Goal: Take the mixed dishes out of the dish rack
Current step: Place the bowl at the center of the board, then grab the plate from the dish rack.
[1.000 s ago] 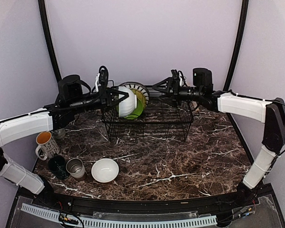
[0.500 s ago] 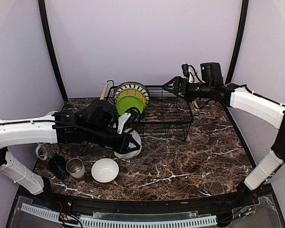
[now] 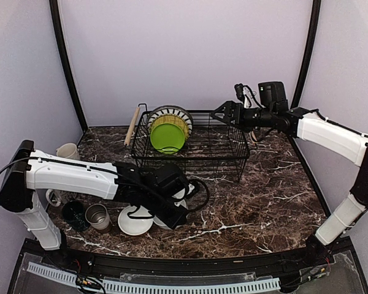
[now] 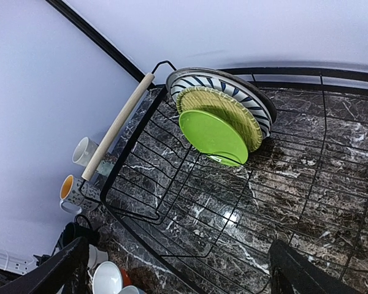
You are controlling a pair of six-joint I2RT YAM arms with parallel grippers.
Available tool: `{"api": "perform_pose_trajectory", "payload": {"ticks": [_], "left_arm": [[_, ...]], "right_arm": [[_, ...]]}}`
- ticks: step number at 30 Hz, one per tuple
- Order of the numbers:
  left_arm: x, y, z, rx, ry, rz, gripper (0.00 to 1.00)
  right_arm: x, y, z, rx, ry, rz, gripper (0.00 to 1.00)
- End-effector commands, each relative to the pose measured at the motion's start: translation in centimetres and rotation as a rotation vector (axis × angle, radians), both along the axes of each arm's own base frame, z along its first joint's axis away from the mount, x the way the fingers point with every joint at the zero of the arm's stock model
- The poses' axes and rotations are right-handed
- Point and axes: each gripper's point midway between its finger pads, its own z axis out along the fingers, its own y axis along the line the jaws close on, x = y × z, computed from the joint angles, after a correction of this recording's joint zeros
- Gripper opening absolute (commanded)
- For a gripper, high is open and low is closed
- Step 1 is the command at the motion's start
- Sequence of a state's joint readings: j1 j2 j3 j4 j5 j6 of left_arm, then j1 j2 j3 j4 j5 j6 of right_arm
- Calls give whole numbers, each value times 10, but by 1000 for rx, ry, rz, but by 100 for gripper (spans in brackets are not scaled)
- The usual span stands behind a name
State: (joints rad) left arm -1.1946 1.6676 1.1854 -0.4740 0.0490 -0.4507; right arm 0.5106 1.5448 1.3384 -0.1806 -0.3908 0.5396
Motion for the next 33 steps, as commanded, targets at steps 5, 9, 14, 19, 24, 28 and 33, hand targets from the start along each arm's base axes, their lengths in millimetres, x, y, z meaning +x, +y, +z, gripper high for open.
{"api": "perform_pose_trajectory", "payload": {"ticks": [5,9,14,19,24,28,33], "left_arm": [[-4,-6,-1,9,-5,-57,15],[-3,-4,-1,8,-13,-59,29],[2,0,25,-48,-65,-52,52],[18,9,70,-181,-99,-18,62],[48,37,119,-350,-109,61,68],[71,62,146,-417,-144,121,72],[103,90,171,-460,-230,214,81]], "right_arm": [[21,19,-12,-70,-121,84,99],[41,42,-28,-142,-159,141,99],[70,73,-43,-200,-213,186,99],[100,95,-55,-226,-250,196,98],[117,114,-69,-213,-273,246,89],[124,128,-87,-191,-242,289,76],[124,139,-102,-164,-207,328,65]]}}
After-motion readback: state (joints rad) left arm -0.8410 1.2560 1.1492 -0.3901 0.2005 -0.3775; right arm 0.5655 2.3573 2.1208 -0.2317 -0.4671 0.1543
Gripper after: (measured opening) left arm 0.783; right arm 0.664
